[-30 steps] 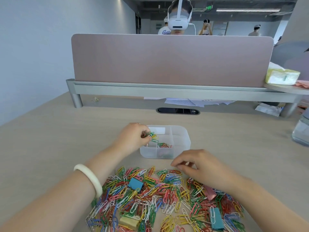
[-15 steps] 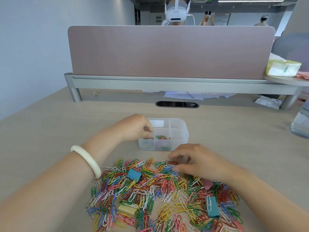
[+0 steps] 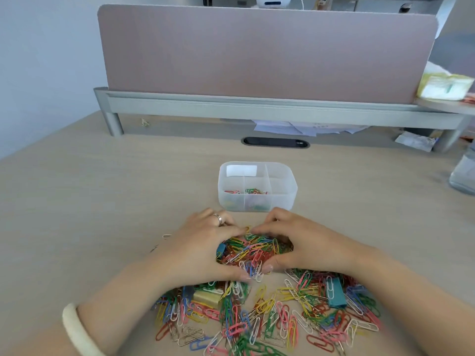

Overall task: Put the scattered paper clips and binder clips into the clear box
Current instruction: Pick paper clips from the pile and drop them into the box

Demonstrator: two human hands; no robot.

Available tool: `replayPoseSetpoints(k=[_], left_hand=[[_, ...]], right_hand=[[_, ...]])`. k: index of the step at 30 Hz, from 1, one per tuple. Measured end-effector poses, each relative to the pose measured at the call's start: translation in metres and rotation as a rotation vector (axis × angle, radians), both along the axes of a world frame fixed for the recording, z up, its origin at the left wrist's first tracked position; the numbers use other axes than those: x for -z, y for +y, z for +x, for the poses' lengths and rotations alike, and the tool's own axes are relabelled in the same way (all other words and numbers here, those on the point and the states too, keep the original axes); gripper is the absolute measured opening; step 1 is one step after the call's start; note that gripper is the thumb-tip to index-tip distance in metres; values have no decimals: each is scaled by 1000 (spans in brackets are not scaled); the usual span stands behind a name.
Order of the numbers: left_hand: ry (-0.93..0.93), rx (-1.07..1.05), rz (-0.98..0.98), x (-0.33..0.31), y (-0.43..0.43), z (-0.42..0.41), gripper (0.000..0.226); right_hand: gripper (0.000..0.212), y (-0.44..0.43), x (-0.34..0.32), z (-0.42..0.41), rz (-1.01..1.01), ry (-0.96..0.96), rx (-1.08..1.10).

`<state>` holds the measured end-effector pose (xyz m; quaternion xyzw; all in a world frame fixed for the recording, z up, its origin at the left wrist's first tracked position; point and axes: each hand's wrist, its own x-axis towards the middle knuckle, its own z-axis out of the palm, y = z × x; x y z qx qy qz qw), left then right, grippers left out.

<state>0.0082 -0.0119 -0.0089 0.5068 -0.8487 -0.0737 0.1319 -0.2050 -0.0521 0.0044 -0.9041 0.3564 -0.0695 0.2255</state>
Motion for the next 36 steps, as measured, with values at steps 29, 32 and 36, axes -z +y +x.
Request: replayPoseSetpoints(k=[29, 32, 36], left_hand=[[277, -91, 130, 4, -6, -12, 21], [349, -97, 122, 6, -6, -12, 19], [505, -124, 111, 8, -8, -11, 19]], right_hand=[[12, -12, -3, -8, 153, -270, 142], [9, -14, -6, -10, 241, -347, 165], [9, -19, -16, -11, 247, -422, 199]])
